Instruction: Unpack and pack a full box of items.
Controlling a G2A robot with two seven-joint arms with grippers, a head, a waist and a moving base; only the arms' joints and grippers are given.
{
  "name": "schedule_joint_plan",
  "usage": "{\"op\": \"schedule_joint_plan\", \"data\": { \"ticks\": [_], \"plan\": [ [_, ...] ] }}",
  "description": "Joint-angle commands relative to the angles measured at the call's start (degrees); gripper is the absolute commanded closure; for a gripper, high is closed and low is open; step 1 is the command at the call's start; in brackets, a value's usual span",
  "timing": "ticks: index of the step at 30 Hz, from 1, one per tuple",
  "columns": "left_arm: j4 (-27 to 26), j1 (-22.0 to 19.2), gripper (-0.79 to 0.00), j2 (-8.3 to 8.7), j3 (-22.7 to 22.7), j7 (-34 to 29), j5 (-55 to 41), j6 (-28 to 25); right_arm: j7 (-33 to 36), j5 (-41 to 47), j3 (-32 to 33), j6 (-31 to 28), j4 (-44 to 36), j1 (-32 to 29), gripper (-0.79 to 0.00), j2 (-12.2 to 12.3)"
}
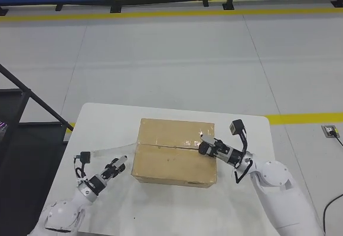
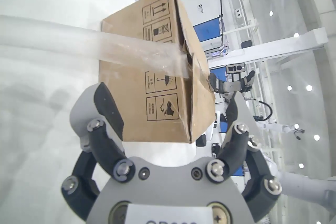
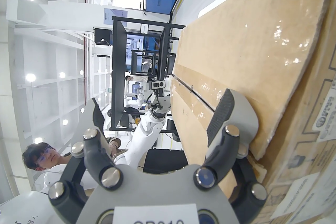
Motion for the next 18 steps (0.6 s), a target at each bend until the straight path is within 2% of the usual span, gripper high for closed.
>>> {"op": "schedule_joint_plan", "data": {
  "ticks": [1, 10, 18],
  "plan": [
    [2.8, -2.0, -0.785, -0.39, 1.5, 0.8, 1.3, 0.1, 0.1, 0.0, 0.0, -0.1, 0.0, -0.1, -0.785, 0.1],
    [15.2, -11.4, -0.785, -2.56, 7.3, 2.2, -2.7, -0.6, 0.4, -0.1, -0.3, -0.1, -0.1, -0.1, -0.785, 0.3],
    [23.3, -16.5, -0.785, -4.31, 10.9, 0.4, -6.6, -1.8, 0.3, -0.5, -0.4, 0.7, -1.4, -0.1, -0.785, 0.6]
  ]
}}
